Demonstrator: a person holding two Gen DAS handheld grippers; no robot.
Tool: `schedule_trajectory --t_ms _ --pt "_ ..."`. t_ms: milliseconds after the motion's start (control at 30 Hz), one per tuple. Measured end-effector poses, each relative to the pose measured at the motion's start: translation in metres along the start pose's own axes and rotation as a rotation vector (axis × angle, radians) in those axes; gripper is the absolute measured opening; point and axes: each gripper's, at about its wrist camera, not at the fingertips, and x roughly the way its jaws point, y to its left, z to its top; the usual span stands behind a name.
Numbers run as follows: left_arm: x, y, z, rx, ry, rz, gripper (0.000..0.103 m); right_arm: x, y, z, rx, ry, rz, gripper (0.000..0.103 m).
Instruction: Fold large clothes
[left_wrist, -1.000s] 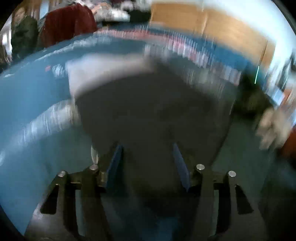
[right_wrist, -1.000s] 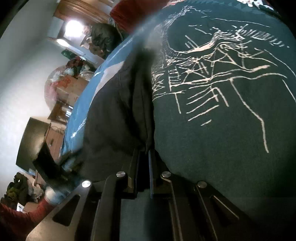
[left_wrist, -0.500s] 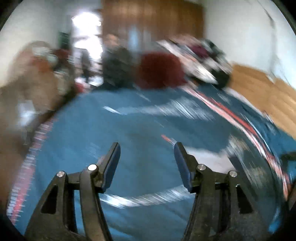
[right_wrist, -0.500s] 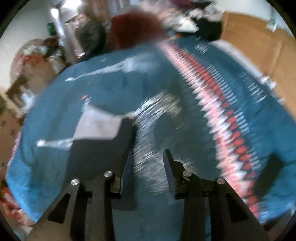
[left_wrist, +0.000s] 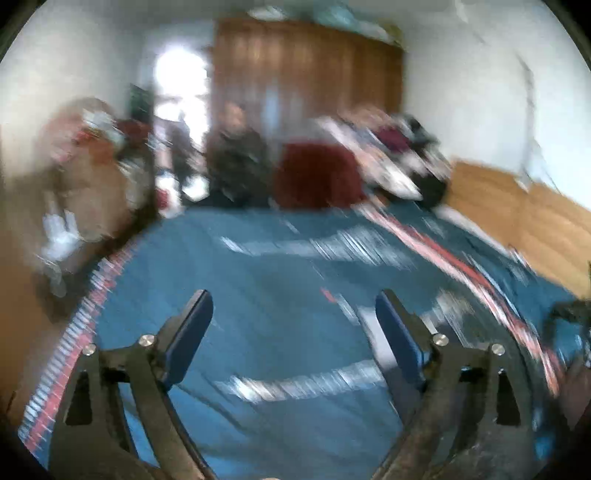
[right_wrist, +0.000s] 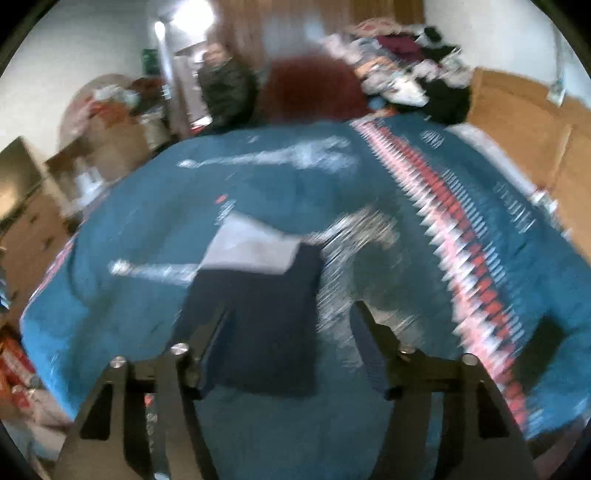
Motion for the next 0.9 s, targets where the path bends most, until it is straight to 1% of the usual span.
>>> schedule_trajectory --t_ms 33,67,100,133,167,200,233,267,300,367,400,433,467,500,533,600,733,767,800,900 --pt "0.013 -0.019 -0.03 0.004 0.05 -0.04 0.088 0.011 0.01 -0.024 0.0 0.021 0.011 0.068" --pt "0.023 -0.031 -0.055 -0.009 0.089 -0.058 0.088 0.022 0.017 -0.046 0.0 0.04 0.008 0.068" --pt "0.045 -0.047 -0.092 -0.053 0.157 -0.095 0.088 0.036 0.023 -0.073 0.01 0.066 -0.003 0.068" --pt "0.06 -0.057 -0.117 -0.095 0.213 -0.123 0.088 0.046 0.025 -0.092 0.024 0.09 -0.008 0.068" --pt "0.072 -0.067 -0.138 -0.118 0.266 -0.133 0.088 0.059 0.026 -0.114 0.039 0.12 -0.03 0.068" --pt "0.088 -0.081 -0.165 -0.137 0.32 -0.126 0.088 0.07 0.028 -0.132 0.042 0.144 -0.058 0.068" --pt "0.101 -0.094 -0.185 -0.139 0.355 -0.115 0.088 0.077 0.029 -0.148 0.048 0.16 -0.083 0.068" --pt "0.116 -0.107 -0.205 -0.136 0.384 -0.087 0.088 0.085 0.028 -0.16 0.057 0.173 -0.11 0.068" --pt "0.124 -0.116 -0.213 -0.133 0.402 -0.064 0.088 0.092 0.026 -0.173 0.063 0.177 -0.148 0.068" --pt "0.138 -0.126 -0.228 -0.131 0.434 -0.006 0.088 0.099 0.021 -0.191 0.078 0.175 -0.191 0.068" --pt "0.142 -0.126 -0.234 -0.12 0.433 0.021 0.089 0.103 0.018 -0.198 0.091 0.181 -0.204 0.068" --pt "0.144 -0.13 -0.236 -0.101 0.429 0.038 0.091 0.106 0.015 -0.204 0.1 0.191 -0.212 0.068" --pt "0.144 -0.132 -0.234 -0.086 0.432 0.041 0.097 0.111 0.013 -0.209 0.104 0.2 -0.221 0.069" --pt "0.147 -0.135 -0.231 -0.073 0.446 0.037 0.103 0.114 0.011 -0.211 0.1 0.203 -0.225 0.073" --pt "0.148 -0.135 -0.229 -0.064 0.459 0.046 0.103 0.117 0.01 -0.214 0.088 0.2 -0.237 0.075" --pt "0.153 -0.139 -0.228 -0.044 0.476 0.072 0.103 0.12 0.01 -0.218 0.069 0.191 -0.265 0.086" --pt "0.158 -0.148 -0.228 -0.025 0.508 0.145 0.103 0.127 0.003 -0.214 0.096 0.198 -0.279 0.098" --pt "0.158 -0.147 -0.228 -0.026 0.514 0.163 0.103 0.128 0.004 -0.214 0.096 0.202 -0.291 0.103" --pt "0.154 -0.149 -0.235 -0.031 0.516 0.177 0.103 0.131 0.003 -0.214 0.096 0.206 -0.301 0.103" --pt "0.154 -0.15 -0.237 -0.036 0.514 0.206 0.103 0.135 0.0 -0.212 0.091 0.211 -0.292 0.103"
